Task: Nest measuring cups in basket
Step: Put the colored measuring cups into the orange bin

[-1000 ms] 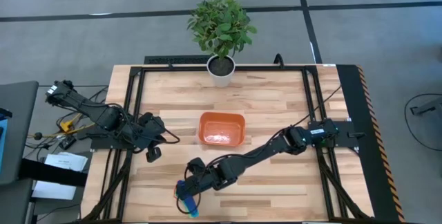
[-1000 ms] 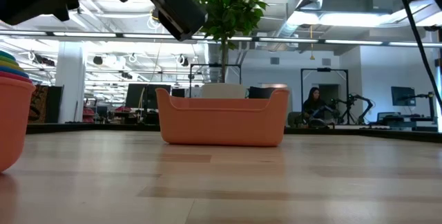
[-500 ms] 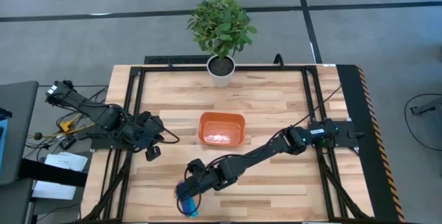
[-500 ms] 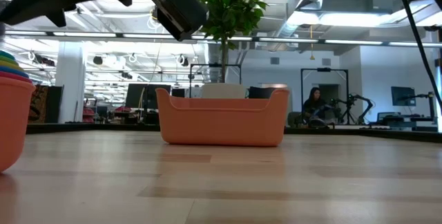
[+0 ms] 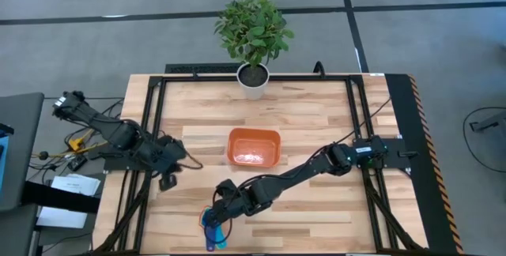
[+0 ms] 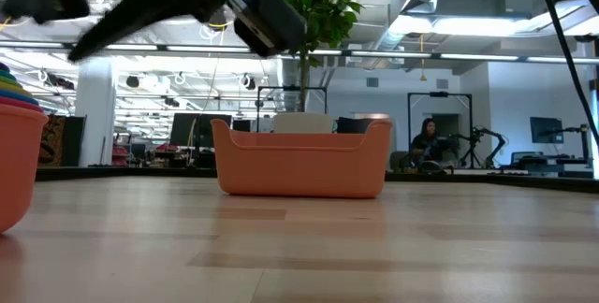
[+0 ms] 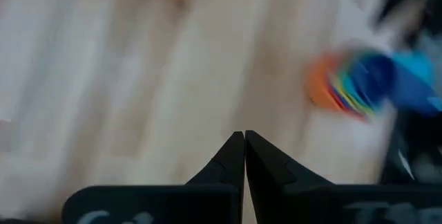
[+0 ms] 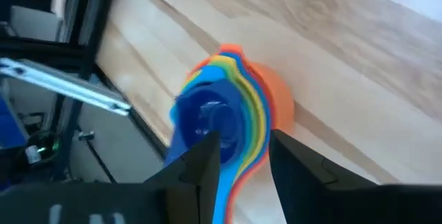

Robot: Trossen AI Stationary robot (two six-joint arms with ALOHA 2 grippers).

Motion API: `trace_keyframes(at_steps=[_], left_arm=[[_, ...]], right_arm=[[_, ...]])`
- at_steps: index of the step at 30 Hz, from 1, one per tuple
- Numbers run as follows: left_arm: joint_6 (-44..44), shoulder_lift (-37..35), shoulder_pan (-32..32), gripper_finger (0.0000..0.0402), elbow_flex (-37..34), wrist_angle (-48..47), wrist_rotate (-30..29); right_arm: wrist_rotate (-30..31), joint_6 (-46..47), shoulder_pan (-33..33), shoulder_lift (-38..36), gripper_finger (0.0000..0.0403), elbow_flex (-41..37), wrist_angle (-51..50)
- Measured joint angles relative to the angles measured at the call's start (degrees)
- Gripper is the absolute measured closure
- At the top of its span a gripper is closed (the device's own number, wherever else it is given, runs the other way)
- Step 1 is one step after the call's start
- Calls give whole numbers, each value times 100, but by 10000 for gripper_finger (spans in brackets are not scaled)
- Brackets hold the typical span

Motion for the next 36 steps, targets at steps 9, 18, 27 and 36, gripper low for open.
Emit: trace_keyframes(at_steps=[9, 18, 27, 36], left_arm=[[-1196, 57, -1579, 402, -634, 1656, 1191], [-2211, 1230, -2447, 401, -1113, 3823, -240], [-2880, 2936, -2439, 401, -1121, 5651, 229], [-3546, 3869, -2392, 401, -1113, 7051, 29]], right_arm=[[-165, -672, 95, -592, 289, 15, -760], [-1195, -1363, 224, -579, 305, 13, -1548], [-1290, -1427, 328, -545, 306, -733, -802], [-1398, -1659, 174, -505, 315, -960, 302]])
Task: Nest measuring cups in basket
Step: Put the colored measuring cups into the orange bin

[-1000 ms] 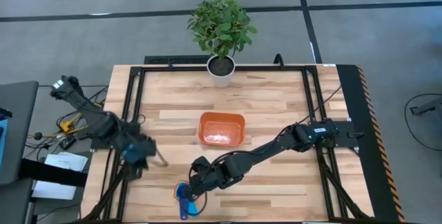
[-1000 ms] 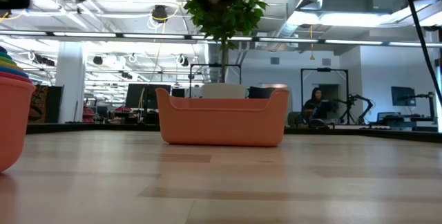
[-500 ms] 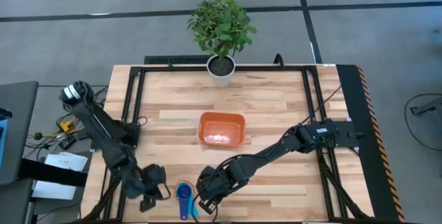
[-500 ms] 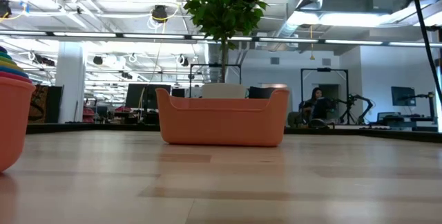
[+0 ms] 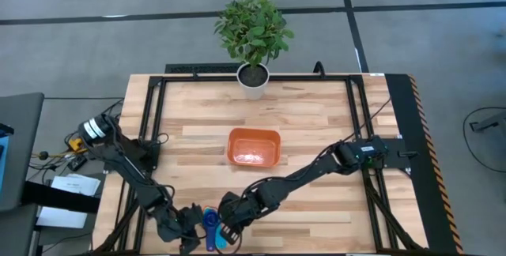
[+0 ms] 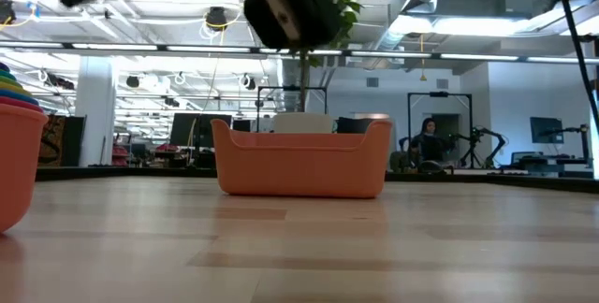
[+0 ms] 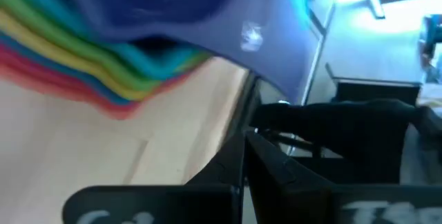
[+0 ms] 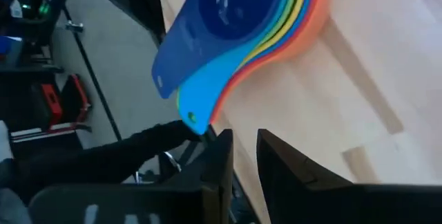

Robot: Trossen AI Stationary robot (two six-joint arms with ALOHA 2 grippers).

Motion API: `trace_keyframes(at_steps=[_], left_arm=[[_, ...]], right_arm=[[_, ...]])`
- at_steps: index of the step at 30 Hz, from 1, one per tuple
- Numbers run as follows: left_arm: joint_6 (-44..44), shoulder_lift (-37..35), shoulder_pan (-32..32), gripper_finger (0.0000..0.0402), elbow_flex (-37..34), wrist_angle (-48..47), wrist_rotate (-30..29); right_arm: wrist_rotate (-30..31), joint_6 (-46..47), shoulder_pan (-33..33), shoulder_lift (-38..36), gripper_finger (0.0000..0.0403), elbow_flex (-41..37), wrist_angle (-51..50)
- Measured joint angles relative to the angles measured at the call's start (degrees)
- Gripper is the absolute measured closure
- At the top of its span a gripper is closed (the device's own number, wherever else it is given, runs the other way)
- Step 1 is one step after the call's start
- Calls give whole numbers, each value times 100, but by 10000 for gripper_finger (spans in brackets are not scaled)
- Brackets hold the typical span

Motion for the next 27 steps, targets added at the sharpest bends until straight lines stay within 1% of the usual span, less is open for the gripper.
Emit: trace_keyframes(at_steps=[7, 12, 16, 19, 22, 27], left_arm=[[-131, 83, 113, 401, 0, 56, -188], [-129, 71, 218, 401, 0, 108, -277], [-129, 71, 314, 401, 0, 123, -275], [-42, 71, 374, 401, 0, 230, -272], [21, 67, 436, 401, 0, 307, -272], [24, 67, 512, 401, 0, 355, -272]], right_arm=[[60, -281, -73, 28, 343, -21, 47], [157, -246, -74, 43, 357, -437, 354], [146, -118, -20, 31, 368, -714, 912], [139, -142, 21, 41, 376, -726, 1176], [137, -265, 17, 22, 383, -714, 1204], [128, -416, -11, 30, 383, -718, 1329]])
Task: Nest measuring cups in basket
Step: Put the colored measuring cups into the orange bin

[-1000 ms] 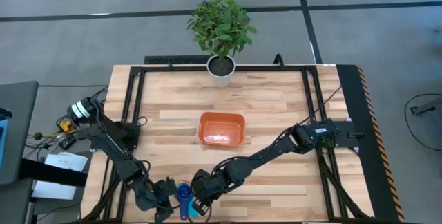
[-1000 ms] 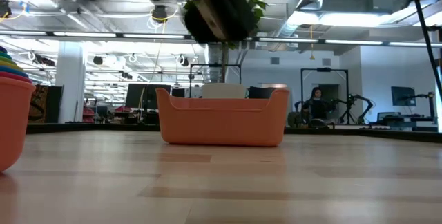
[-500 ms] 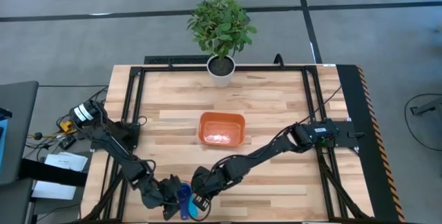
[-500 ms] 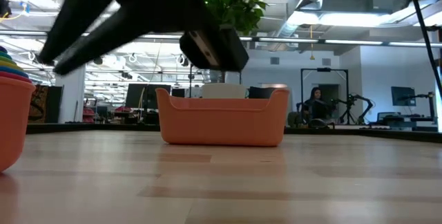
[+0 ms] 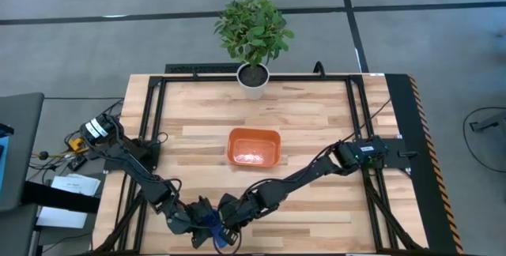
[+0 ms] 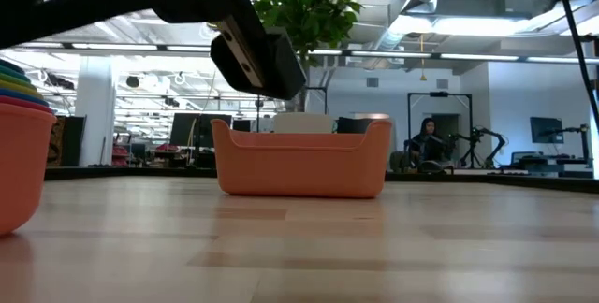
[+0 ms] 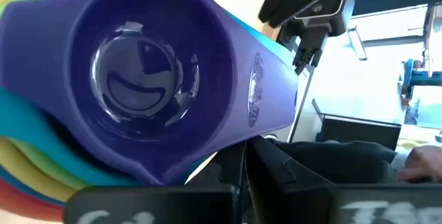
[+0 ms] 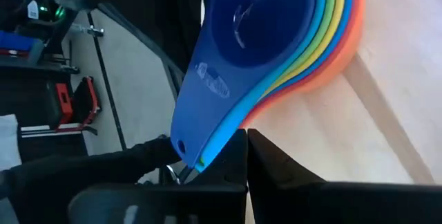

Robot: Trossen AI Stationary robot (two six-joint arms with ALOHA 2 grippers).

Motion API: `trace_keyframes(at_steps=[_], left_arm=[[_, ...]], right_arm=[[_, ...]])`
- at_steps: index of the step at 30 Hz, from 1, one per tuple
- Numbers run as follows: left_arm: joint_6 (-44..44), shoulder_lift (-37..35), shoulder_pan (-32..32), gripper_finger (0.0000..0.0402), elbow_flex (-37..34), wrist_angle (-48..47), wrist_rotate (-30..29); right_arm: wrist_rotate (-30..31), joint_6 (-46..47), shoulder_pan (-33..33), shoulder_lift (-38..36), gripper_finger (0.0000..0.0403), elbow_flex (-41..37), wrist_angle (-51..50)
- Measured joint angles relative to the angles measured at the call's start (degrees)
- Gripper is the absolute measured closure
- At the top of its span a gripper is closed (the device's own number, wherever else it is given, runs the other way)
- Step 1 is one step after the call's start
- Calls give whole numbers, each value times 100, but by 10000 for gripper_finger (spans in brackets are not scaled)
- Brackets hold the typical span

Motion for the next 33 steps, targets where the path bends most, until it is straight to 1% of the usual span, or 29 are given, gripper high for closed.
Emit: trace_keyframes(at_steps=[4, 9, 14, 18, 21, 25, 29, 33], left_arm=[[-44, 0, 2, 401, 0, 0, -4], [-53, 0, 28, 401, 0, -8, -42], [26, -2, 169, 401, 0, -20, -58], [212, -2, 277, 401, 0, -20, 64], [322, -2, 349, 401, 2, -22, 130], [459, -2, 445, 401, 2, -85, 177], [569, -2, 570, 401, 2, -113, 377], [704, -2, 622, 401, 4, -146, 477]], right_arm=[[-19, -119, -29, 2, 380, 0, -27], [-22, -151, -79, 2, 384, 0, -24], [-67, -273, -96, 2, 384, 0, -26], [-110, -277, -110, 2, 379, 0, -99], [-108, -233, -143, 2, 383, 0, -331], [-11, -153, -221, -43, 385, 0, -963], [25, -274, -255, -131, 368, 98, -1444], [34, -320, -283, -236, 345, 142, -1542]])
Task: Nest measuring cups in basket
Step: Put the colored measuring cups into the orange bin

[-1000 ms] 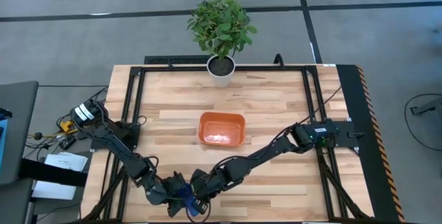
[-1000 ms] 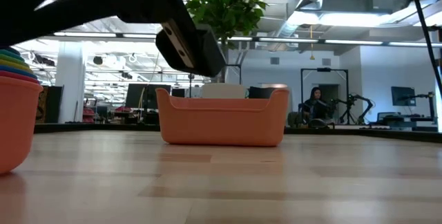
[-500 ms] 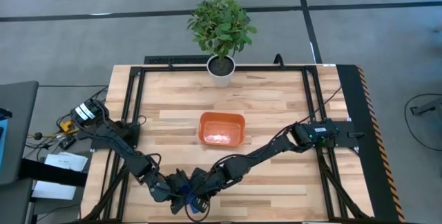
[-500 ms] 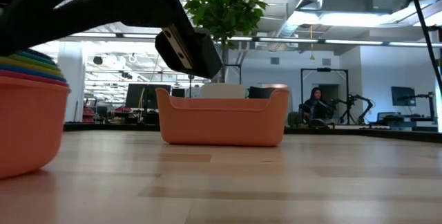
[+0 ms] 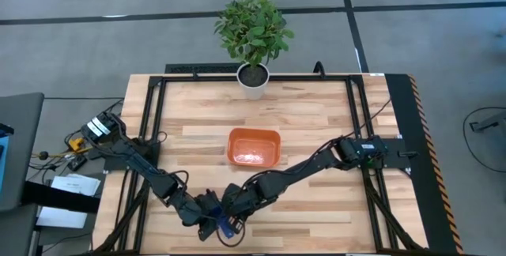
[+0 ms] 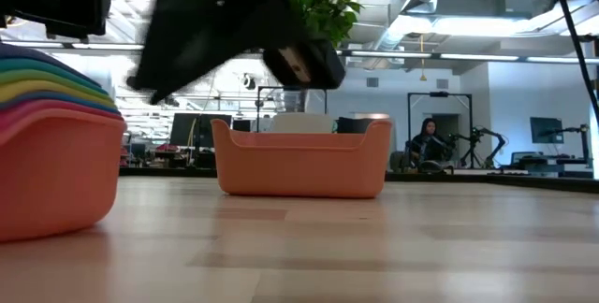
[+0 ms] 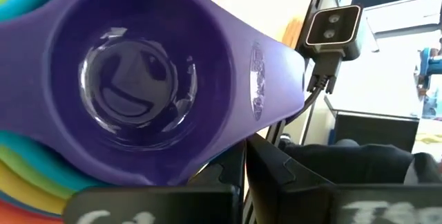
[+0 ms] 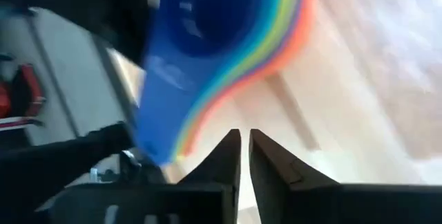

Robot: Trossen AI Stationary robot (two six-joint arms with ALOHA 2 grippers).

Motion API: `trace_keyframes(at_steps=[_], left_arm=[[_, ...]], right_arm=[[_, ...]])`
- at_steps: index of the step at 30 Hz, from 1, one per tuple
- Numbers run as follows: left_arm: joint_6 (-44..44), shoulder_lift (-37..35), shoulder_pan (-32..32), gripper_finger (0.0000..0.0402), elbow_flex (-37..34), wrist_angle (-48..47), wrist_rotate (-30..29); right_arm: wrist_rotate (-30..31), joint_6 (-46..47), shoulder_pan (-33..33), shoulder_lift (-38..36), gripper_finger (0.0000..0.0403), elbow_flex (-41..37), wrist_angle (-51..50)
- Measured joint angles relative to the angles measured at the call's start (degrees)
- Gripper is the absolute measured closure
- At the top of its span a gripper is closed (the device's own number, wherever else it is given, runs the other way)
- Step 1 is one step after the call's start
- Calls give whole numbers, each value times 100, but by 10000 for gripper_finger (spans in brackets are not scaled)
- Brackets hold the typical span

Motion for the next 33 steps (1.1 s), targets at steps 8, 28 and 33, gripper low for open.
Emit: trace_keyframes(at_steps=[8, 28, 33], left_arm=[[92, -423, -44, 401, 2, -747, -17], [390, -601, -399, 401, 2, -2319, -434], [791, -551, -170, 401, -3, -2333, -438]], right_arm=[[545, -82, 13, -337, 310, 0, -785], [692, 48, 709, -459, 305, -5, -1487], [1070, 222, 845, -627, 305, -5, -1532]])
